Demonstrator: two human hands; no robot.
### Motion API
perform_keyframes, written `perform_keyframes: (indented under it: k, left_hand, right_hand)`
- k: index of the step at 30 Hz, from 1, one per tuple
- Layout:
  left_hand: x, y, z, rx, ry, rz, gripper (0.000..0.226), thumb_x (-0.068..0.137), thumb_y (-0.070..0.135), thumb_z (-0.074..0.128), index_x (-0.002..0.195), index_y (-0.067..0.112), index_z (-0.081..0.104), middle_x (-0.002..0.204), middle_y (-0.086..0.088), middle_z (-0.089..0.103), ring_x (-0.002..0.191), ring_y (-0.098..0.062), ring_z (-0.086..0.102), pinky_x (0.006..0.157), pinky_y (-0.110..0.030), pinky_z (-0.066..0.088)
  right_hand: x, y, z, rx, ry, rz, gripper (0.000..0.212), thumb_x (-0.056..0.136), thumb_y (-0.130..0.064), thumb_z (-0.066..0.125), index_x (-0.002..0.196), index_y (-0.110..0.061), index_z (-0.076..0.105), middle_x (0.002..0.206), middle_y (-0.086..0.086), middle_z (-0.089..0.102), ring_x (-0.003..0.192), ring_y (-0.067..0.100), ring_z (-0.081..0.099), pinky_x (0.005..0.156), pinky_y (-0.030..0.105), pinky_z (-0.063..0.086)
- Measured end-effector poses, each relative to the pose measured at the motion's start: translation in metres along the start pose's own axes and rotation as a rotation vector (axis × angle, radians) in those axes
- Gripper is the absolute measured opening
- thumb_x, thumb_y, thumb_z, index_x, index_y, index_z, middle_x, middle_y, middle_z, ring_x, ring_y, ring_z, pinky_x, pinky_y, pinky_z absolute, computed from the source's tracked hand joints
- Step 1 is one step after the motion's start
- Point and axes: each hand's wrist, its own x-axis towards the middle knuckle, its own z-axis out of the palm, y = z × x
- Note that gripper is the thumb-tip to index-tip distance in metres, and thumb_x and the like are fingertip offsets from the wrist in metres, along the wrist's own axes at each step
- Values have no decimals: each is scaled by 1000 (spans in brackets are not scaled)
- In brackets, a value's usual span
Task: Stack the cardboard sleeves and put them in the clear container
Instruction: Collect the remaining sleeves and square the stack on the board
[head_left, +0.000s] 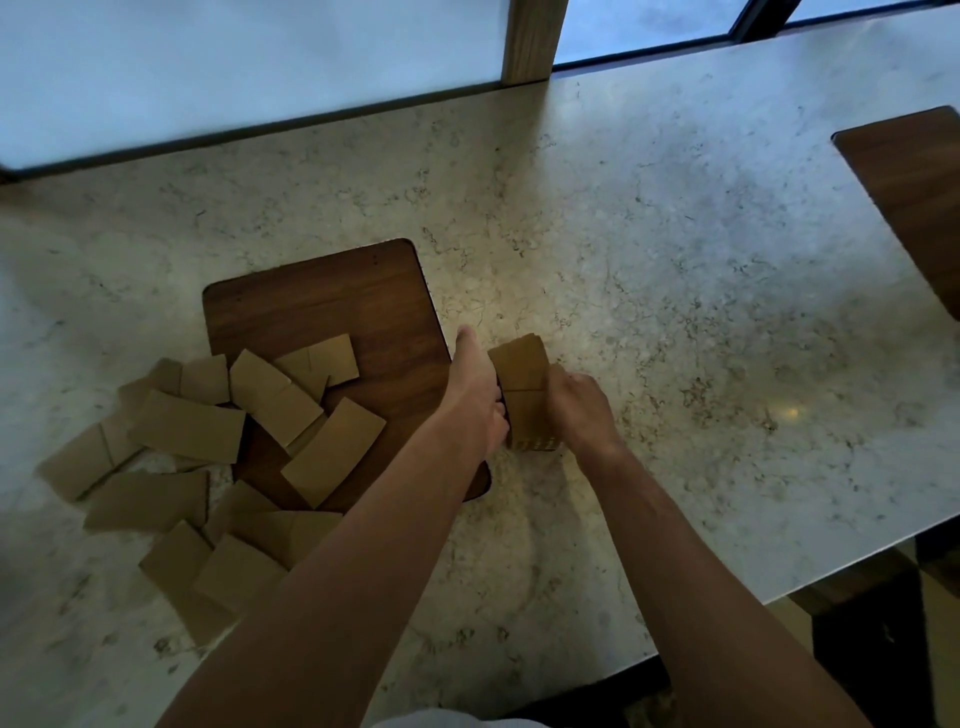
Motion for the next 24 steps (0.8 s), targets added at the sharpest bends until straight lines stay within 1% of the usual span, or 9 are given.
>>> perform_keyframes:
  k: [2, 4, 5, 9, 11, 17, 19, 21, 24]
  left_hand:
    - [-10, 1, 1, -7, -6, 11, 89, 94, 78, 31, 149, 11, 52, 135, -5, 66, 92, -17, 71, 50, -25, 57]
    - [-17, 2, 0, 18, -11, 28, 82, 99, 72, 30, 150, 11, 51, 142, -5, 62, 117, -27, 69, 87, -34, 61]
    - [-20, 1, -3, 38, -17, 33, 79, 102, 68, 30, 151, 10, 49, 146, -4, 57, 131, -31, 59, 105, -38, 50]
    - [-20, -7, -32, 37, -19, 43, 77, 105, 62, 31, 151, 1, 44, 143, -19, 57, 133, -37, 53, 111, -47, 38]
    - [-23, -16, -55, 62, -13, 58, 76, 105, 61, 32, 142, -2, 51, 136, -23, 59, 130, -40, 54, 114, -53, 37]
    - [-31, -42, -123, 61, 19, 92, 49, 108, 44, 39, 102, 4, 65, 101, -19, 68, 91, -33, 67, 81, -47, 53]
    - [-35, -48, -152, 49, 55, 97, 42, 108, 38, 41, 101, 4, 65, 94, -17, 68, 85, -31, 66, 78, -44, 52]
    - [-40, -49, -182, 26, 108, 106, 38, 109, 33, 42, 98, 4, 65, 87, -15, 66, 79, -29, 65, 77, -44, 51]
    - [-44, -47, -214, -33, 151, 134, 35, 107, 25, 45, 79, 7, 58, 68, -11, 59, 61, -24, 53, 67, -38, 48]
  right_hand:
    - [0, -2, -2, 117, 25, 55, 41, 104, -25, 30, 70, -10, 49, 79, 7, 55, 68, 18, 45, 64, 37, 34]
    - [1, 3, -4, 216, 47, 104, 41, 103, -30, 32, 67, -15, 48, 71, 3, 49, 64, 17, 42, 63, 34, 33]
    - [-3, 7, -7, 227, 63, 114, 41, 102, -30, 33, 67, -15, 47, 70, 3, 49, 64, 18, 43, 64, 34, 34]
    - [-12, 43, -2, 95, 121, 140, 38, 100, -29, 36, 96, -6, 64, 94, 12, 62, 83, 23, 55, 81, 45, 48]
    - [-23, 66, 12, 25, 106, 186, 38, 98, -32, 39, 97, -8, 68, 99, 11, 69, 82, 24, 61, 76, 42, 50]
    - [-84, 63, 51, 49, 35, 90, 32, 93, -25, 56, 83, 1, 71, 78, 14, 69, 71, 28, 63, 69, 40, 54]
    - [-91, 48, 75, -1, -6, 3, 33, 96, -26, 57, 88, 2, 72, 84, 18, 71, 78, 32, 67, 70, 42, 54]
    - [-98, 28, 100, -67, -36, -92, 21, 96, -25, 58, 92, -10, 73, 92, 8, 71, 87, 25, 67, 76, 38, 52]
    - [-99, -2, 126, -152, 22, -240, 19, 94, -24, 60, 110, -16, 68, 113, 4, 65, 104, 21, 61, 91, 34, 49]
